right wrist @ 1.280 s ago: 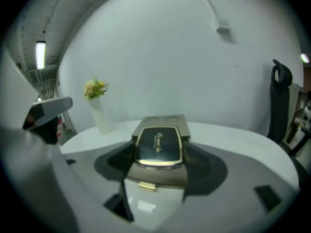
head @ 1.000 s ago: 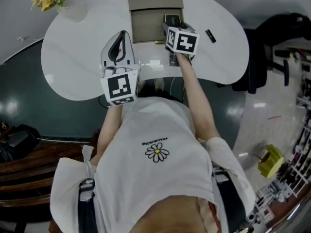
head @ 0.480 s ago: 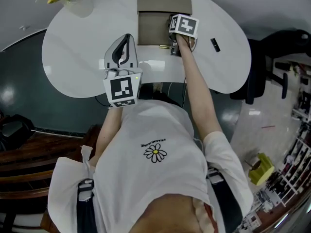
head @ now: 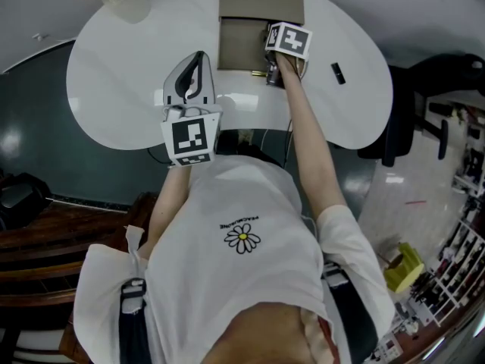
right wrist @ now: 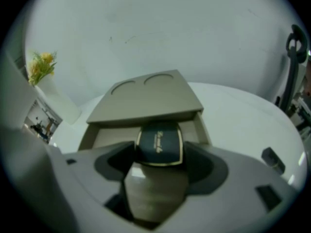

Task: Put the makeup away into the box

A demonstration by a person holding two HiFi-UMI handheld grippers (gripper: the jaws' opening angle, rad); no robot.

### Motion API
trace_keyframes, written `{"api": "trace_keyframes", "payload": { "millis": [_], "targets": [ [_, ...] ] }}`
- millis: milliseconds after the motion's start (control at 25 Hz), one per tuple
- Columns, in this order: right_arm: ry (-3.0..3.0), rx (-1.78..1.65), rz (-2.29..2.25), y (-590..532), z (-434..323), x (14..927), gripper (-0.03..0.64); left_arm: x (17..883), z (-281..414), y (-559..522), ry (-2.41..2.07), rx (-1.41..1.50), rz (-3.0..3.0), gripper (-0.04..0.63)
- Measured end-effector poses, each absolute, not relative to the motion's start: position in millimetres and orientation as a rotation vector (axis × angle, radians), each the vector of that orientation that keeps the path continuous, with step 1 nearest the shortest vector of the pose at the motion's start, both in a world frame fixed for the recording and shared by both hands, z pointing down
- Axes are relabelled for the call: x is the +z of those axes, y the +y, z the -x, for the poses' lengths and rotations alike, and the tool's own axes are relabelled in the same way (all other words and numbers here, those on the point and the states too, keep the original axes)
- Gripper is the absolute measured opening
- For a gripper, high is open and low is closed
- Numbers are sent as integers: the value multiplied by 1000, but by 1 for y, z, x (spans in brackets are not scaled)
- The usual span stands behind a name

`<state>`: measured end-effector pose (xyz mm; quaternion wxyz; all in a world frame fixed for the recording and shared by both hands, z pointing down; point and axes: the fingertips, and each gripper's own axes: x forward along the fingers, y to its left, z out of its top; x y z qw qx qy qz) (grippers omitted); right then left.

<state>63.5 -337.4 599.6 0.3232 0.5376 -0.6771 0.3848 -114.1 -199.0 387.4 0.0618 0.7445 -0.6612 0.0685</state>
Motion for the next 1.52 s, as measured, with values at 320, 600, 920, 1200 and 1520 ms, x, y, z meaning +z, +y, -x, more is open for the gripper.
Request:
{"api": "trace_keyframes", "payload": {
  "millis": [320,600,920,1200,1520],
  "targets": [
    [-1835,993,-1437,-332,-68,577,313,382,105,-199,-1972,186,-2283,20],
    [-2104,885,-1567,-307,-68,499,296,368,96,-202,-1954,143,-2322,20],
    [-2292,512,-1682,-235,-69,428,105,367,71,-202,-1889,155,-2399,20],
    [-2271,379,-1739,-196,-78,424,31,368,45,-199,-1821,160,-2463,20],
    [-2263,361,-1745,-191,-83,426,30,371,35,-197,-1801,182,-2478,20]
  ]
}}
